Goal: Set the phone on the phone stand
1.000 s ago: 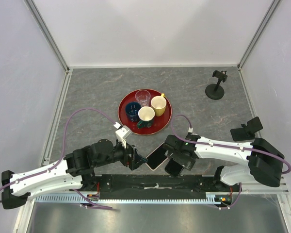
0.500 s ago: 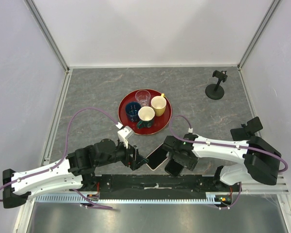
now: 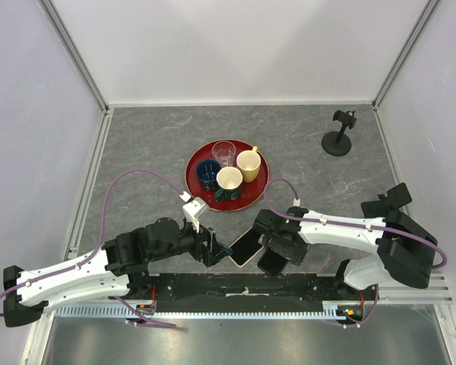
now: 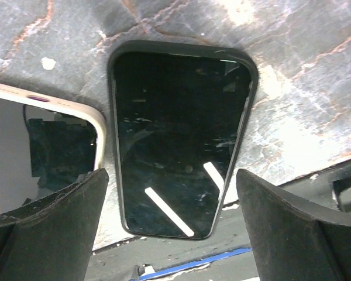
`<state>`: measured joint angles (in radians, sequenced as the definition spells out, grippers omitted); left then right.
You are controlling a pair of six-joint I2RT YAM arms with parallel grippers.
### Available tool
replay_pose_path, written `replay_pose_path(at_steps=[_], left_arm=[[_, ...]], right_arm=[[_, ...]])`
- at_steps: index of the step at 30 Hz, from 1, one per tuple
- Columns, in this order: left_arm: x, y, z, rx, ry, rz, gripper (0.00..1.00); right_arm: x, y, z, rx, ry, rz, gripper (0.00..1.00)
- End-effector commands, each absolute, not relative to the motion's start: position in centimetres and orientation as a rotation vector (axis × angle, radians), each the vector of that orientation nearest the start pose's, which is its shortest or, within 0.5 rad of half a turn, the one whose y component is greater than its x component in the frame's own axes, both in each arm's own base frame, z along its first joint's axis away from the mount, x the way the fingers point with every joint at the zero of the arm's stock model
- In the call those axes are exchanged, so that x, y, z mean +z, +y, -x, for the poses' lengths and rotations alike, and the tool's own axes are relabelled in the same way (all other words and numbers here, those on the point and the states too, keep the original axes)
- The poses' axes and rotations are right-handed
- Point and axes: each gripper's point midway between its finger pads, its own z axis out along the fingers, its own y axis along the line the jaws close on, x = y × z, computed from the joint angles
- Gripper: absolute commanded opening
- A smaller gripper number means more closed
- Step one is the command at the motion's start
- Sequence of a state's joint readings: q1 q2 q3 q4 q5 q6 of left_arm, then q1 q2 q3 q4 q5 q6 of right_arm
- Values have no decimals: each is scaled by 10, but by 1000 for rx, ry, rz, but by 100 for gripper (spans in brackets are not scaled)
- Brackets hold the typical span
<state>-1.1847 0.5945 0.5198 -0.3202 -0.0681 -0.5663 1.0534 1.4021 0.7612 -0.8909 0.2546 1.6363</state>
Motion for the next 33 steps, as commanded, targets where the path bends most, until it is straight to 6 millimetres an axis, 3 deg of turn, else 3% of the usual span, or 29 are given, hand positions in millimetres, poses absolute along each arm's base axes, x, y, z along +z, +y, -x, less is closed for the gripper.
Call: replay_pose_path(at_steps=[1,13,20,25,33], left_arm=[[186,-254,-92,-1052,1983,-633,90],[182,-254,-91,-1050,1992,-640,89],[181,-255,-92,-1043,2002,-638,89],[183,-257,-91,-1047,2007,-652,89],[183,-253,-90,-1063,2003,-620,89]], right_arm=[[25,200,-120,53,2739,-852,98],[6,179,-104,-31,2761,-912,97],[0,181,-115,-8,2722,-989,93],[-10,174,-118,-84,2745,-1055,89],[-29,169,-100,-156,2822,-1114,80]])
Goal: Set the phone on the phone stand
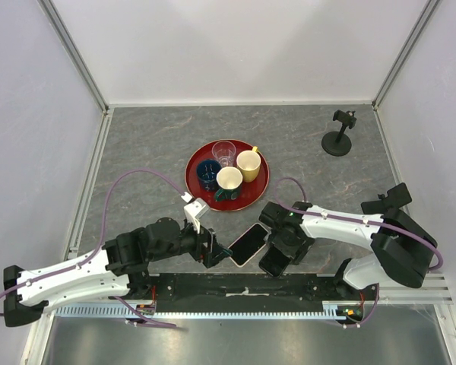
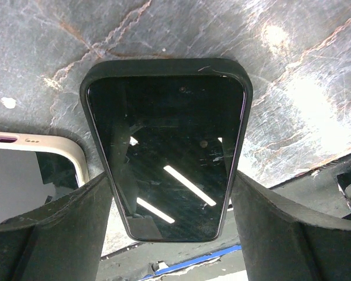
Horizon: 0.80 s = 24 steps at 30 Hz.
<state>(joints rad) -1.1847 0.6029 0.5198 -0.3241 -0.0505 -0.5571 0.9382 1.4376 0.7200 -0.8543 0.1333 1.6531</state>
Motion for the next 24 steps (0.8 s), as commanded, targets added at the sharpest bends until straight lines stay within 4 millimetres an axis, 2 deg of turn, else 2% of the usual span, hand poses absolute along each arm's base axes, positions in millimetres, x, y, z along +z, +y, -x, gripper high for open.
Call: replay_pose_path(at_steps=[1,3,6,8,9,10,11,12,13,14,16,17,22,24], left_arm=[[184,-253,-90,-1065,2000,-619,89],[183,-253,-90,-1063,2007,-620,89],[181,-253,-90,-1058,2018,-624,89],[179,-255,-89,-1055,2029,-635,90],[179,-258,-89,-1060,2029,-640,91],[181,-261,-87,-1075,2030,-656,93],[173,-266,-87,-1057,2065,-675,94],[173,-270,-88,-1059,2067,-678,94],[177,-275,-86,-1092,2075,-687,94],[169,-281,-86,-1084,2111,-691,94],[173,-294,-87,-1156,2101,-670,94],[173,-298,-86,-1189,2096,-665,94],[168,-322,-91,-1382,2081,-623,94],[164,-328,-95,-1404,2092,-630,95]], right_arm=[[-31,167,-98,-171,2823,-1120,78],[-35,166,-98,-187,2823,-1114,76],[-41,162,-102,-199,2802,-1091,67],[-41,159,-106,-207,2784,-1058,46],[-39,158,-107,-206,2778,-1052,24],[-38,156,-108,-209,2769,-1049,12],[-33,157,-110,-186,2759,-1042,3],[-30,155,-114,-176,2738,-1033,0],[-26,155,-117,-159,2723,-1025,0],[-17,157,-122,-104,2701,-1022,0],[-4,157,-134,-37,2637,-1006,0],[10,161,-141,48,2593,-1004,0],[55,144,-169,183,2372,-955,0],[73,138,-173,254,2300,-962,0]])
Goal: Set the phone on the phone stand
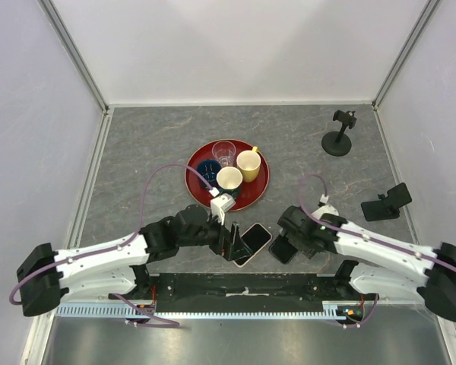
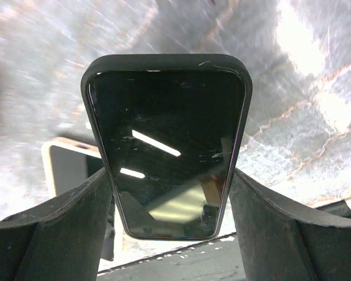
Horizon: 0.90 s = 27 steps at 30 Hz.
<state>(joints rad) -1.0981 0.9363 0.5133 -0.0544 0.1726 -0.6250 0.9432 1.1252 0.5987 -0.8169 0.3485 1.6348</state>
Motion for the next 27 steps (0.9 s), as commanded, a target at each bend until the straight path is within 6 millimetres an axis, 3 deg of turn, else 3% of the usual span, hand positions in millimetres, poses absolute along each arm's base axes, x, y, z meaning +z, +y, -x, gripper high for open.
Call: replay_pose_path(at_steps=[1,2,9,16,18,22,27], left_arm=[[157,-335,-97,-1404,2120,-651,95],[160,-342,-100,-1413,2099,-669,95],[152,-385,-126,-1397,2078,-704,89],[157,-428,-150,-1439,2018,-672,83],[147,-435,-156,-1424,2041,-668,77],[162,-451,-155,-1521,1970,-686,63],[161,-452,-154,-1557,1962,-682,36]], right_arm=[[79,136,-175,280,2273,-959,0],[94,136,-181,357,2209,-969,0],[145,132,-194,546,2034,-983,0],[166,142,-196,652,2015,-1005,0],[176,145,-197,695,1996,-1008,0],[183,150,-197,732,2000,-997,0],[179,157,-193,740,2050,-958,0]])
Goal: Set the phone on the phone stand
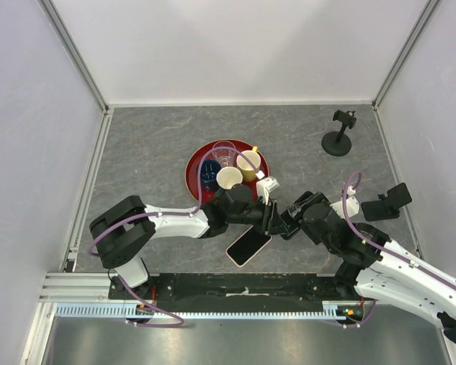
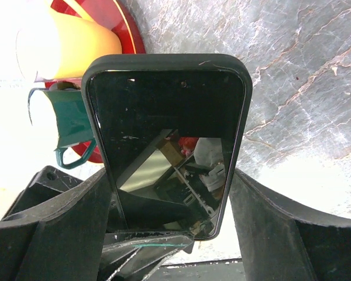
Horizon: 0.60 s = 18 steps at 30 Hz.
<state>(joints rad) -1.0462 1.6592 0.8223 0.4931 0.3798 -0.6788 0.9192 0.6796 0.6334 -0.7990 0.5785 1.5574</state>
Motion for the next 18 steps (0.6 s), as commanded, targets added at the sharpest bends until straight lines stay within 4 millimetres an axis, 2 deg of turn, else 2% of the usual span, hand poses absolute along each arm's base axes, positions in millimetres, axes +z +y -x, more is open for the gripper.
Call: replay_pose_path(at_steps=[1,2,3,4,5,6,7,8,9,10,11,12,13,14,15,16,17,18], left_arm=[[167,-448,-155,-1567,1942,-679,31],[173,-446,-156,-1577,1913,-679,14],[170,-441,-155,-1574,1919,-678,3],[171,-435,-157,-1575,1913,-681,2],[183,-429,-157,-1587,1878,-684,2],[177,-421,-154,-1583,1896,-689,2],[178,-411,-157,-1585,1901,-684,2],[188,-401,-156,-1595,1879,-682,2],[179,-389,-153,-1588,1925,-676,2],[180,-377,-154,-1605,1937,-682,2],[180,-368,-152,-1611,1947,-683,2],[189,-356,-146,-1621,1928,-690,2],[186,-344,-144,-1619,1957,-705,2],[191,-336,-140,-1619,1950,-721,2],[205,-327,-135,-1611,1891,-759,2],[203,-318,-129,-1603,1925,-772,2],[208,-314,-125,-1595,1912,-790,2],[224,-307,-119,-1592,1841,-828,2]], right_arm=[[178,158,-193,737,2059,-940,0],[178,159,-193,724,2075,-857,3],[176,165,-190,732,2107,-770,35],[180,169,-190,734,2113,-665,54],[181,169,-190,696,2125,-540,74],[185,171,-188,689,2131,-449,98],[190,174,-188,696,2119,-364,98],[205,180,-188,738,2080,-283,98],[216,182,-187,707,2044,-91,98],[227,193,-178,770,2034,33,98],[232,194,-175,757,2028,113,98],[248,194,-175,735,1991,203,98],[246,201,-173,719,2017,291,98],[242,199,-171,674,2056,350,98],[257,204,-170,689,2040,401,98],[253,222,-157,751,2054,590,98],[258,233,-145,829,2048,687,98],[276,242,-139,895,2007,745,98]])
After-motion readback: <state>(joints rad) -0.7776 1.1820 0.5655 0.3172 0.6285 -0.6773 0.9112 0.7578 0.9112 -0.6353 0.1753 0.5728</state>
